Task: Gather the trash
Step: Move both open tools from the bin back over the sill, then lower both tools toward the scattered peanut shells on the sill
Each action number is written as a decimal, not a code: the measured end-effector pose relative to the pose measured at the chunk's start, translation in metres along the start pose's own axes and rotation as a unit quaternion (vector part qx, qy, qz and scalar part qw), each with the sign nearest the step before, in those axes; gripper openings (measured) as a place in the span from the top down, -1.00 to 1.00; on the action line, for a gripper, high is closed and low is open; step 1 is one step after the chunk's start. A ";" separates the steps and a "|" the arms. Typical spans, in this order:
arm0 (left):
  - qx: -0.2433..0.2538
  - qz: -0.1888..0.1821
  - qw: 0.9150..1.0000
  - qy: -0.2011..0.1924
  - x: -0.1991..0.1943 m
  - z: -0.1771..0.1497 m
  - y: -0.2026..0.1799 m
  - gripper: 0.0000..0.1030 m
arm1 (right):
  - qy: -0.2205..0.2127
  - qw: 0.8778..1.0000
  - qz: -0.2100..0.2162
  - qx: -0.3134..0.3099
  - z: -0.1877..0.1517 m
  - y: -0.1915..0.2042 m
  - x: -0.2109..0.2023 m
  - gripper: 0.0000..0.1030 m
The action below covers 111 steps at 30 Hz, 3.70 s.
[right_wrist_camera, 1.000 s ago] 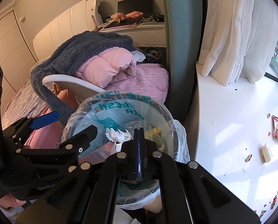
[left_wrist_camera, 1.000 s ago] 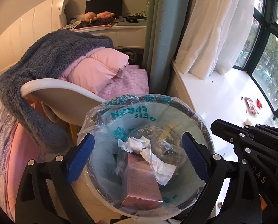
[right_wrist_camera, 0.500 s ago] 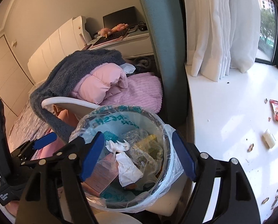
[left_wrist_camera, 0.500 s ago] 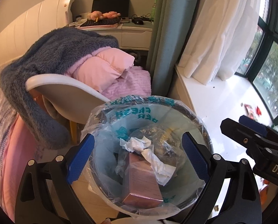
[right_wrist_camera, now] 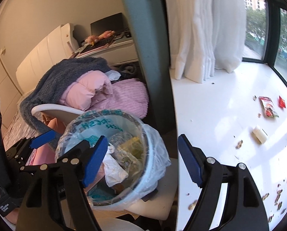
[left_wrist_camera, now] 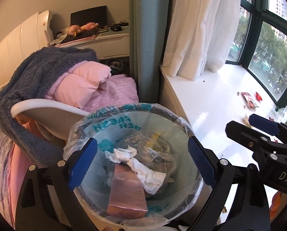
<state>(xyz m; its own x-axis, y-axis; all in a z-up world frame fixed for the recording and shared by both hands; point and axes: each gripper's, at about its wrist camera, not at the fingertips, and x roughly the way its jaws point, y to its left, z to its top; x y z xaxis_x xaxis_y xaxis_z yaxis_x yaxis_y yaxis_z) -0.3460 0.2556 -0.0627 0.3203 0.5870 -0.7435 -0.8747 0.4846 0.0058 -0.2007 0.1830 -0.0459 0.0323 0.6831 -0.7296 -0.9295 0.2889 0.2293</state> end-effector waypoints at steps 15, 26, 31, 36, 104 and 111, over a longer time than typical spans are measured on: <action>0.098 -0.076 0.992 -0.004 0.005 0.002 -0.090 -0.78 | -0.018 0.992 -0.089 0.091 -0.028 -0.072 -0.045 -0.40; 0.198 -0.173 0.965 0.007 0.007 -0.011 -0.185 -0.78 | -0.031 0.968 -0.170 0.183 -0.070 -0.137 -0.096 -0.40; 0.245 -0.218 0.945 0.011 0.004 -0.020 -0.235 -0.78 | -0.039 0.948 -0.212 0.236 -0.091 -0.167 -0.122 -0.40; 0.298 -0.264 0.917 0.011 -0.001 -0.031 -0.282 -0.78 | -0.048 0.925 -0.250 0.282 -0.112 -0.191 -0.144 -0.40; 0.473 -0.331 0.797 0.178 0.116 -0.136 -0.531 -0.78 | 0.066 0.795 -0.304 0.521 -0.268 -0.401 -0.124 -0.40; 0.487 -0.343 0.787 0.161 0.114 -0.139 -0.526 -0.78 | 0.062 0.798 -0.319 0.507 -0.269 -0.391 -0.121 -0.36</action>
<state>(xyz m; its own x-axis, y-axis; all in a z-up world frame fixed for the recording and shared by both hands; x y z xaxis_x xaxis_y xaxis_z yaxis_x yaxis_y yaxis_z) 0.1005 -0.0223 -0.2434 0.3497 -0.1486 -0.9250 0.2070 0.9752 -0.0784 0.0605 -0.1933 -0.2201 0.2853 0.1274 -0.9499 0.0391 0.9888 0.1444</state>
